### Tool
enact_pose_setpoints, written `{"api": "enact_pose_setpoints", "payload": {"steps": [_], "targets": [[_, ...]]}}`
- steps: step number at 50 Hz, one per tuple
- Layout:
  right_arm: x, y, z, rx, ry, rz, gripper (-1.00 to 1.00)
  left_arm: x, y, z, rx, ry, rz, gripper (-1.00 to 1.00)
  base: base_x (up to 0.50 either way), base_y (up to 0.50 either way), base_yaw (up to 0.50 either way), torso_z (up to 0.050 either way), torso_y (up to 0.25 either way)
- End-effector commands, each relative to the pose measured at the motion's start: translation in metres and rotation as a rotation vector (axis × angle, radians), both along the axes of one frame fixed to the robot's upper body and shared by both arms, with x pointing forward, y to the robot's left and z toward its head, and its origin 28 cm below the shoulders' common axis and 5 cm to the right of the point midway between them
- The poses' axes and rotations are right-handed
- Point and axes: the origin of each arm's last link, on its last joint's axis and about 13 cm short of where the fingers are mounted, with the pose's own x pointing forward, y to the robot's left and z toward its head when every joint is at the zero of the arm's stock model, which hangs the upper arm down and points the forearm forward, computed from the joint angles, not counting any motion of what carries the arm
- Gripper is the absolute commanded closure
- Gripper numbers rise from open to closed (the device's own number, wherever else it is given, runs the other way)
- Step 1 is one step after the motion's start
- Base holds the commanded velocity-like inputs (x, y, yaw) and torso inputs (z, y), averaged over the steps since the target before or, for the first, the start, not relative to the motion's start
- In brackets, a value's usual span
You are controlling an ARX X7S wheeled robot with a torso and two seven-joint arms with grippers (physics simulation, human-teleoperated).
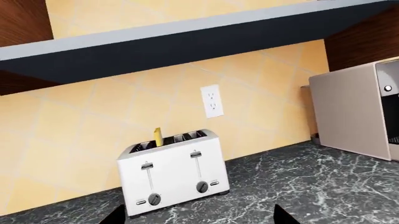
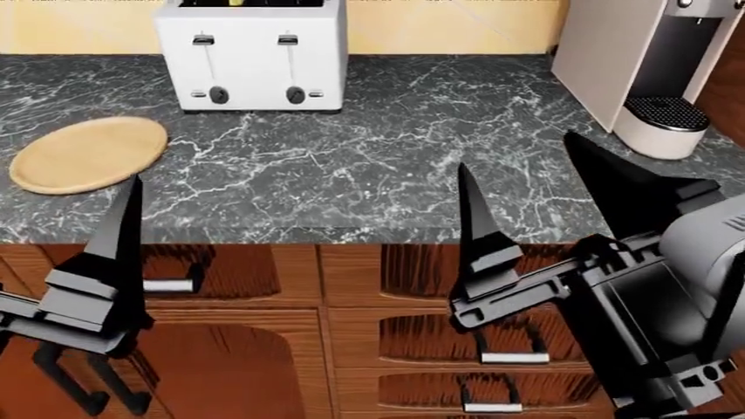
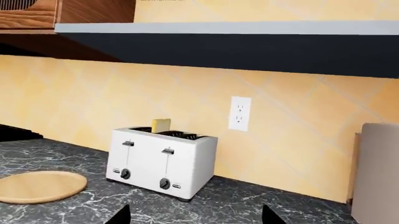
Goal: Place the toasted item on a plate.
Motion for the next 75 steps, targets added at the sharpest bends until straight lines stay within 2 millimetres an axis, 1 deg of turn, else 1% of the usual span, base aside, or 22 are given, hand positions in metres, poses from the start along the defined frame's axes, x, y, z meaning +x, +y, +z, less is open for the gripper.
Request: {"api": "enact_pose_setpoints", "payload": {"steps": [1,15,28,41,59,75], "targets": [[-0.008,-0.002,0.007,-0.025,-0.006,0.003,-1.0,-0.004,-0.003,0.012,-0.002,0.0,-0.036,-1.0,0.47,0.2,0.0,0.0,0.0],[-0.01,-0.003,0.009,-0.036,-0.023,-0.003,-1.0,-0.003,-0.004,0.009,-0.006,-0.007,-0.036,-1.0,0.47,0.27,0.0,0.0,0.0],[-0.01,-0.004,0.008,-0.04,-0.025,-0.007,-1.0,-0.004,-0.003,0.006,-0.012,-0.01,-0.024,-1.0,0.37,0.43,0.0,0.0,0.001],[-0.009,-0.006,0.01,-0.031,-0.042,-0.025,-1.0,-0.002,-0.007,0.008,-0.021,-0.019,-0.033,-1.0,0.25,0.5,0.0,0.0,0.001],[-0.009,-0.007,0.009,-0.018,-0.048,-0.034,-1.0,-0.002,-0.009,0.004,-0.022,-0.013,-0.039,-1.0,0.1,0.5,0.0,0.0,0.001],[-0.007,-0.007,0.01,-0.004,-0.048,-0.04,-1.0,-0.002,-0.01,0.002,-0.029,-0.011,-0.039,-1.0,0.05,0.37,0.0,0.0,0.001]]}}
